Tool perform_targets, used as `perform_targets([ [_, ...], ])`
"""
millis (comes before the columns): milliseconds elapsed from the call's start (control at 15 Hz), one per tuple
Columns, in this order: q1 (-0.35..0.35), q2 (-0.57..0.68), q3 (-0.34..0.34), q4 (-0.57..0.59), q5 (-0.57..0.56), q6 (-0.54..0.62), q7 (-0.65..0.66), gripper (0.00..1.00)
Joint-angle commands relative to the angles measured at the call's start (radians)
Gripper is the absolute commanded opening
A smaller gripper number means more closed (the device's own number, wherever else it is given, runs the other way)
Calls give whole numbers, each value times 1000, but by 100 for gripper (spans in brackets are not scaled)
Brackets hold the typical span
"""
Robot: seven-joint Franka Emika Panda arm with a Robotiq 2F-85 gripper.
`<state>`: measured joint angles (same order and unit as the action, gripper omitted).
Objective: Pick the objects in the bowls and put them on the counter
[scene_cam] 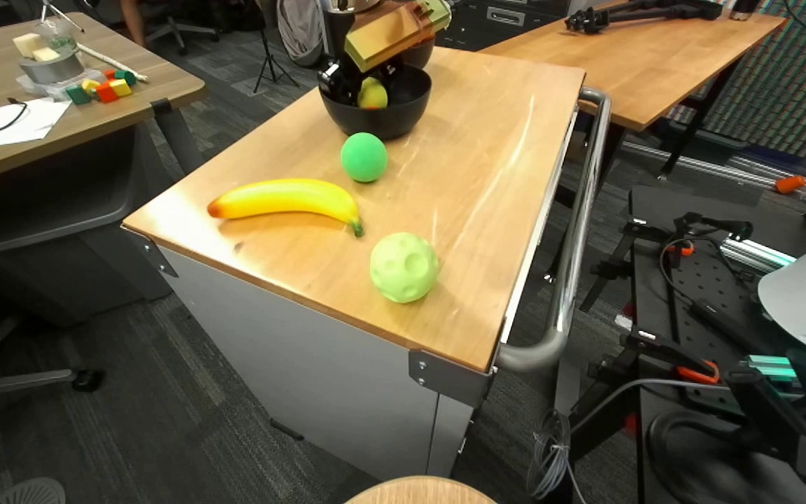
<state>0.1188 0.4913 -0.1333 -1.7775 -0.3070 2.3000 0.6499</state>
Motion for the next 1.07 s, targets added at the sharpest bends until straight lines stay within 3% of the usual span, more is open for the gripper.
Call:
perform_targets([
  [0, 14, -83, -11, -57, -7, 32, 11, 28],
  [133, 13, -147, 1, -89, 0, 28, -8, 22],
  [267, 11, -238, 23, -140, 13, -18, -48, 22],
  [600, -1, -489, 90, -363, 50, 15, -67, 22],
  [800, -2, -578, 145, -495, 136, 57, -77, 22],
  [1000, 9, -580, 196, -603, 264, 149, -122, 22],
])
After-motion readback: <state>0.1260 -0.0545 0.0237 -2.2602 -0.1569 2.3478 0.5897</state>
